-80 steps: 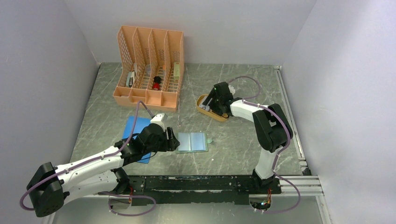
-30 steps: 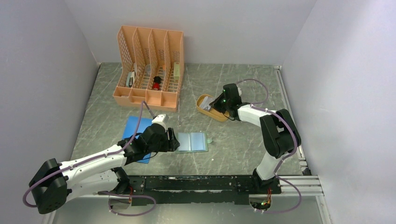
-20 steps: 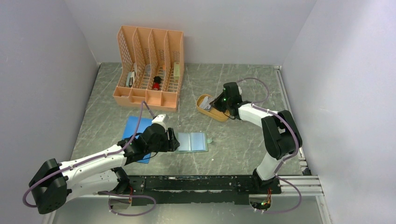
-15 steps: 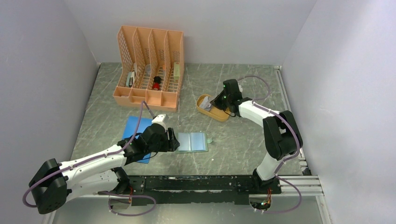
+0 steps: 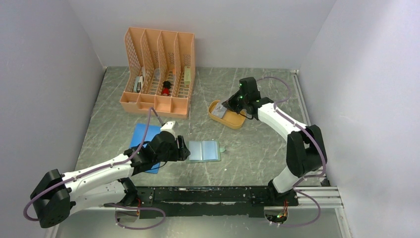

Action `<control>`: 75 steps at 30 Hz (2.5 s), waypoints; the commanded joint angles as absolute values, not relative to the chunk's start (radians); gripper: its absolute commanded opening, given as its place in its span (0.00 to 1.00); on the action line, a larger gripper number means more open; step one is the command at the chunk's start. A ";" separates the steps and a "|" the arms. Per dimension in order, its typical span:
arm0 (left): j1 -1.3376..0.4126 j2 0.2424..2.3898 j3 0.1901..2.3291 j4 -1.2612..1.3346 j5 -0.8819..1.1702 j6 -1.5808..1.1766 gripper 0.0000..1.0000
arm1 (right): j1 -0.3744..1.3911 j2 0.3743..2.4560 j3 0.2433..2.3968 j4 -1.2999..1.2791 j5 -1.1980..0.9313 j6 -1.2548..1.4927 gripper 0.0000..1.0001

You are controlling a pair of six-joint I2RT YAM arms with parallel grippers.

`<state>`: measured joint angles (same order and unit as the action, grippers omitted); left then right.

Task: Put the credit cards into the card holder
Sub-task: Pick up the credit card from the storage box, then insert the credit card into the card holder.

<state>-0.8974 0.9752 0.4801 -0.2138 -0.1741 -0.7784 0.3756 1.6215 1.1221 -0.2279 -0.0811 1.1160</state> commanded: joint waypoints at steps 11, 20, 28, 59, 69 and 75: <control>-0.890 0.918 0.487 -0.185 -0.185 -0.765 0.62 | 0.503 1.257 0.910 -0.222 -0.381 0.685 0.00; -0.891 1.028 0.490 -0.105 -0.164 -0.761 0.61 | 0.659 1.175 0.589 -0.040 -0.379 0.704 0.00; -0.891 1.172 0.498 -0.076 -0.189 -0.757 0.60 | 0.657 1.305 0.533 0.118 -0.439 0.776 0.00; -0.890 1.274 0.451 -0.066 -0.208 -0.791 0.51 | 0.656 1.505 0.515 0.258 -0.444 0.861 0.00; -0.891 1.284 0.446 -0.069 -0.208 -0.791 0.44 | 0.658 1.549 0.507 0.333 -0.492 0.880 0.00; -0.890 1.303 0.446 -0.061 -0.201 -0.789 0.36 | 0.662 1.556 0.504 0.372 -0.507 0.887 0.00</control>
<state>-0.8970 1.2747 0.4675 -0.0643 -0.2028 -0.7830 0.6571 1.5429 0.5129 0.3218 -0.4847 0.8799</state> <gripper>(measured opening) 0.385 0.009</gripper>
